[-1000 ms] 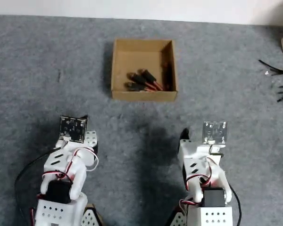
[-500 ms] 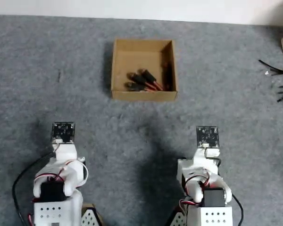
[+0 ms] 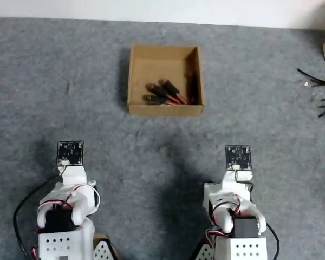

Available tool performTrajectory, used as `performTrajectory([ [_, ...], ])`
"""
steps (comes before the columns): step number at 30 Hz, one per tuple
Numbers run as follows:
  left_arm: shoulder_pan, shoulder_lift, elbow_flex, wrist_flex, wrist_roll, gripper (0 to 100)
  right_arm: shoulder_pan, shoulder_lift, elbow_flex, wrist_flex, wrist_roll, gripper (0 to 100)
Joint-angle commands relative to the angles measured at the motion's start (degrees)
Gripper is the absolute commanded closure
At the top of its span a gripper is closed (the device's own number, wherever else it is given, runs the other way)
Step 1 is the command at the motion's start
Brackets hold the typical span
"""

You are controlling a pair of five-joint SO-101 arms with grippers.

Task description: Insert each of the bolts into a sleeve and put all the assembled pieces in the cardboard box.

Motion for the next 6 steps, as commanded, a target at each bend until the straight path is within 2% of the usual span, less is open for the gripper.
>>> performTrajectory([
  [1, -0.7, -0.5, 1.1, 0.4, -0.4, 99, 0.6, -0.7, 8.6, 0.3, 0.5, 75.7],
  [6, -0.7, -0.5, 1.1, 0.4, -0.4, 99, 0.6, -0.7, 8.6, 0.3, 0.5, 75.7],
])
